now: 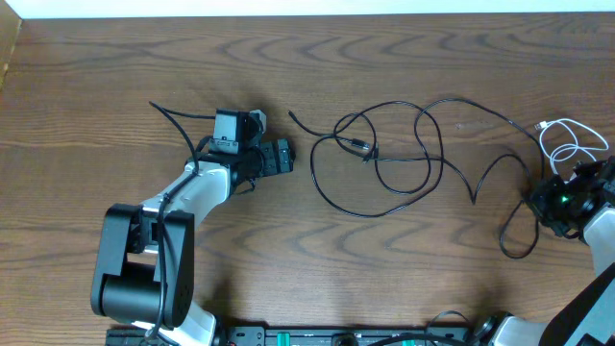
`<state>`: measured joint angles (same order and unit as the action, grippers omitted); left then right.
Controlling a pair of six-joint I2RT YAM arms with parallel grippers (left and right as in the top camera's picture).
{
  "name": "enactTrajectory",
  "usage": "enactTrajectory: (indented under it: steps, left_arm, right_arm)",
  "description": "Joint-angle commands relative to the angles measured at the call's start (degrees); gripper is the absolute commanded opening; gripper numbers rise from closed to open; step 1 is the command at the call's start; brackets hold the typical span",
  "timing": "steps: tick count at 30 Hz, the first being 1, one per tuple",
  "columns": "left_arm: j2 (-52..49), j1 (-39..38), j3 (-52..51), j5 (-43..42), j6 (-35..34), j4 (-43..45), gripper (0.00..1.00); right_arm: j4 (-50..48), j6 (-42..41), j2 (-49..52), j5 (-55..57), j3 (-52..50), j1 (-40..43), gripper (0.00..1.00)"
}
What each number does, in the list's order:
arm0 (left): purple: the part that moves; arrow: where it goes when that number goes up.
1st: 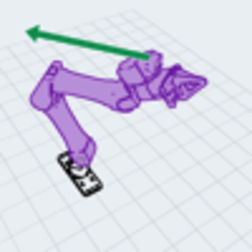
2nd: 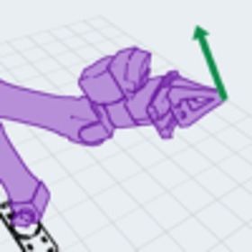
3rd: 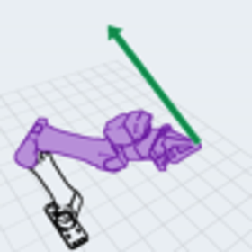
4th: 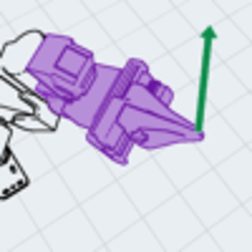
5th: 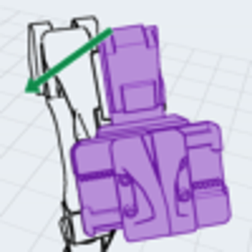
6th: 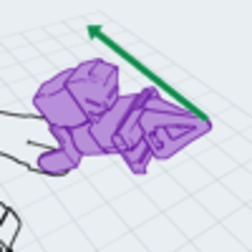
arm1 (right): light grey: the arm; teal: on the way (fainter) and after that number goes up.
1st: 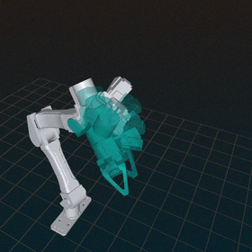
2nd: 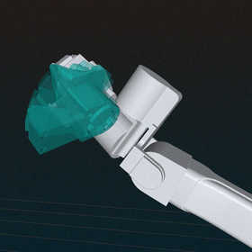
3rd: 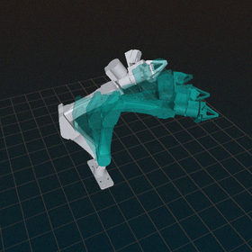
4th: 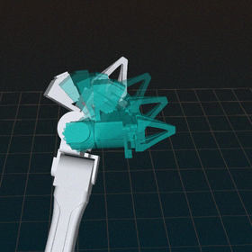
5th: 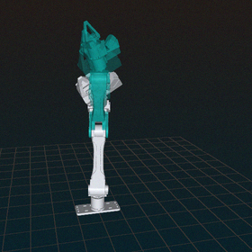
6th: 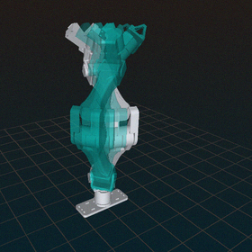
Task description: Untangle cables
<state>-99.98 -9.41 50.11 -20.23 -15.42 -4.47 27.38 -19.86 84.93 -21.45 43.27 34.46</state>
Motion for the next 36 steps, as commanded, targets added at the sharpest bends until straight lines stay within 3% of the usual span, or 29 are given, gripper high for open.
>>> enactTrajectory:
  steps: [1, 3, 9, 12, 15, 21, 28, 29, 31, 32, 36]
  left_arm:
    - [0.4, 0.1, -0.3, 0.2, -0.1, 0.0, 0.98]
    - [0.4, 0.1, -0.3, 0.2, -0.1, 0.0, 0.98]
    - [0.4, 0.1, -0.3, 0.2, -0.1, 0.0, 0.98]
    - [0.4, 0.1, -0.3, 0.2, -0.1, 0.0, 0.98]
    - [0.4, 0.1, -0.3, 0.2, -0.1, 0.0, 0.98]
    - [0.4, 0.1, -0.3, 0.2, -0.1, 0.0, 0.98]
    - [0.4, 0.1, -0.3, 0.2, -0.1, 0.0, 0.98]
    - [0.4, 0.1, -0.3, 0.2, -0.1, 0.0, 0.98]
    - [0.4, 0.1, -0.3, 0.2, -0.1, 0.0, 0.98]
    - [0.4, 0.1, -0.3, 0.2, -0.1, 0.0, 0.98]
    - [0.4, 0.1, -0.3, 0.2, -0.1, 0.0, 0.98]
  right_arm:
    - [0.0, 0.2, 0.3, 0.3, 1.0, 0.3, 0.49]
    - [0.3, 0.2, 0.3, 0.3, 1.0, 0.3, 0.62]
    - [0.5, 1.4, 0.3, -1.2, 1.0, 0.2, 0.85]
    - [-0.3, 9.5, 0.3, -10.5, 1.0, -0.7, 0.84]
    - [-1.7, 12.4, 0.3, -16.6, 1.0, -3.2, 0.83]
    - [-3.2, 13.3, 0.3, -15.3, 1.0, -12.4, 0.79]
    - [-9.2, 13.3, 0.3, -14.4, 1.0, -25.8, 0.66]
    - [-11.0, 13.3, 0.3, -12.8, 1.0, -28.7, 0.69]
    - [-13.0, 13.2, 0.3, -9.2, 1.0, -32.7, 0.89]
    - [-13.6, 12.8, 0.3, -7.2, 1.0, -35.1, 0.93]
    - [-17.5, 11.8, 0.5, -5.6, 1.0, -42.7, 0.88]
